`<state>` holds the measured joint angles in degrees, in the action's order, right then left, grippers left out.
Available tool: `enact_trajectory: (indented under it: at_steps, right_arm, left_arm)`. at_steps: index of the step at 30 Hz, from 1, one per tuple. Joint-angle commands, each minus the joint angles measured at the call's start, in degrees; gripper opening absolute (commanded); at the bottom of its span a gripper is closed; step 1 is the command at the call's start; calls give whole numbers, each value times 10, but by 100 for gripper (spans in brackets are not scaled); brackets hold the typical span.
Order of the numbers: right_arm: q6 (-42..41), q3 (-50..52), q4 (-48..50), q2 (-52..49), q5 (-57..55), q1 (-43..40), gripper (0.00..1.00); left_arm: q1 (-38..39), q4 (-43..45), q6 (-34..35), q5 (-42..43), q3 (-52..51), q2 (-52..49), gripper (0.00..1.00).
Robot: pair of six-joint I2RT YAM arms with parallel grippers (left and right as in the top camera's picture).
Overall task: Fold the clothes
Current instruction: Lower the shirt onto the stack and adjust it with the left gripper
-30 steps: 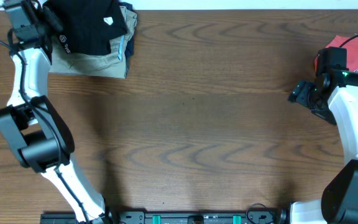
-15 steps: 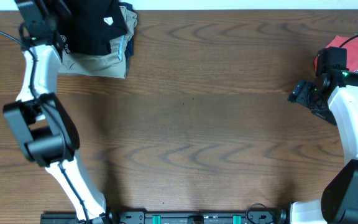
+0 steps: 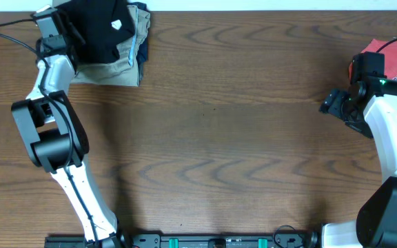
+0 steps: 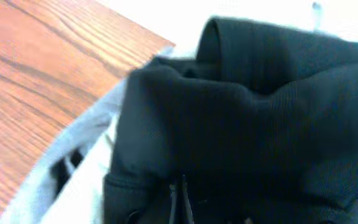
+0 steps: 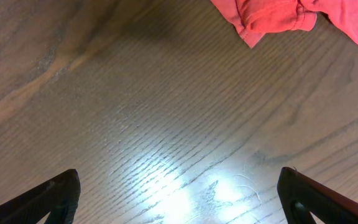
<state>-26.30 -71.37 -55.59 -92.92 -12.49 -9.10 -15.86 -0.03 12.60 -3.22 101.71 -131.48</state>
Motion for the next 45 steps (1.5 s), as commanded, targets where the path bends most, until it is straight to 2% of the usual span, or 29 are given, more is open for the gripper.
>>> enact_trajectory:
  at_steps: [1, 9, 12, 21, 24, 30, 38, 45]
  right_arm:
    - [2, -4, 1, 7, -10, -2, 99]
    - [2, -4, 1, 7, -10, -2, 99]
    - [2, -4, 1, 7, -10, -2, 99]
    - [2, -4, 1, 7, -10, -2, 99]
    - [2, -4, 1, 7, -10, -2, 99]
    - [2, -4, 1, 7, -10, -2, 99]
    - [2, -4, 1, 7, -10, -2, 99]
    - [2, -4, 1, 7, -10, -2, 99]
  left_arm:
    - [1, 0, -9, -19, 6, 76, 6]
    - [45, 1, -9, -17, 6, 135, 6]
    - [61, -13, -9, -18, 6, 122, 6]
    - [88, -138, -8, -17, 2, 65, 6]
    - [88, -163, 16, -17, 0, 33, 6]
    - [89, -192, 17, 33, 0, 10, 6]
    - [93, -177, 17, 32, 0, 92, 6]
    - [92, -43, 15, 31, 0, 152, 6]
